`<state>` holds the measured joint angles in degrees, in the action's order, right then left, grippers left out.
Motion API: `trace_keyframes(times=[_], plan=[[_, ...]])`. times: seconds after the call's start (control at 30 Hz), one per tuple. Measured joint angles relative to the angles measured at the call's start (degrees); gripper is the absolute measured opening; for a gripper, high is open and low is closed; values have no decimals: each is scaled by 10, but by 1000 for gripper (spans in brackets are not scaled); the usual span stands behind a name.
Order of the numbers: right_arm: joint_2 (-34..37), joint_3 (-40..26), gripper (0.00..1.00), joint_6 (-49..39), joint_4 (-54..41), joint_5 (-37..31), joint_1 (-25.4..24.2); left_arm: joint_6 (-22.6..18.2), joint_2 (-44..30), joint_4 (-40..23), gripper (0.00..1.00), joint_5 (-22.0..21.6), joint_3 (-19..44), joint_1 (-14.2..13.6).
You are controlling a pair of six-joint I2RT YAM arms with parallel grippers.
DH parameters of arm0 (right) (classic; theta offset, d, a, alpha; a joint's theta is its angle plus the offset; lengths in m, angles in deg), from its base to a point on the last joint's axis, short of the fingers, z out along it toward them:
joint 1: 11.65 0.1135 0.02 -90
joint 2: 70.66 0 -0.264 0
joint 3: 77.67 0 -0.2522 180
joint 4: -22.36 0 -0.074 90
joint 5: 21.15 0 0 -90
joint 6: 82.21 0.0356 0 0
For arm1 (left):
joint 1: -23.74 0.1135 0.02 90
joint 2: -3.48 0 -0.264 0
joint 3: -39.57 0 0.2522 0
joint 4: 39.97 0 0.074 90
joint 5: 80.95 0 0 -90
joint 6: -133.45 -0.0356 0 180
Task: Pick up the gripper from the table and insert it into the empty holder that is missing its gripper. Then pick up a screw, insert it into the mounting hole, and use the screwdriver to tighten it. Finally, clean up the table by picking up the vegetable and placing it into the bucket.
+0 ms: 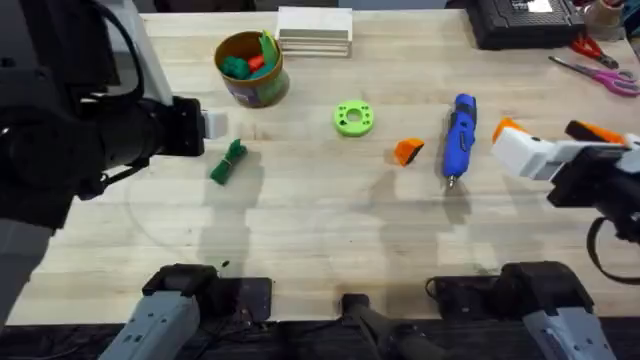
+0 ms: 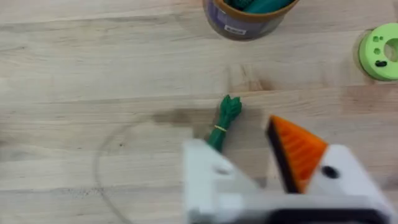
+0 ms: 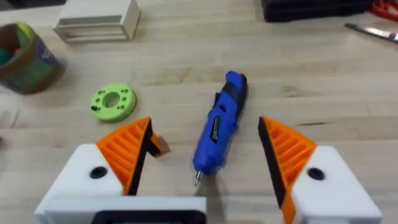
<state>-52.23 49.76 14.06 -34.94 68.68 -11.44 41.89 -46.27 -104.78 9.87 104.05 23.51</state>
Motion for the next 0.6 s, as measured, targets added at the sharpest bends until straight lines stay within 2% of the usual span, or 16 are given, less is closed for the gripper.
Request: trace_keyframes(times=[0.07,0.1,0.13,0.27,0.3,0.33,0.47,0.6], plan=[[0,0,989,0,-13,0,0,-2,-2,4,50,3,0,0],[0,0,990,0,-23,0,0,-4,-2,6,72,6,0,0],[0,0,989,0,-30,0,0,-3,-2,9,189,10,0,0],[0,0,990,0,-68,0,0,-6,-2,44,841,47,0,0],[0,0,990,0,-80,0,0,-4,-2,62,947,61,0,0],[0,0,989,0,-90,0,0,-3,-2,78,975,75,0,0],[0,0,990,0,-132,0,0,3,-2,124,986,137,0,0],[0,0,990,0,-175,0,0,8,-2,99,987,174,0,0]])
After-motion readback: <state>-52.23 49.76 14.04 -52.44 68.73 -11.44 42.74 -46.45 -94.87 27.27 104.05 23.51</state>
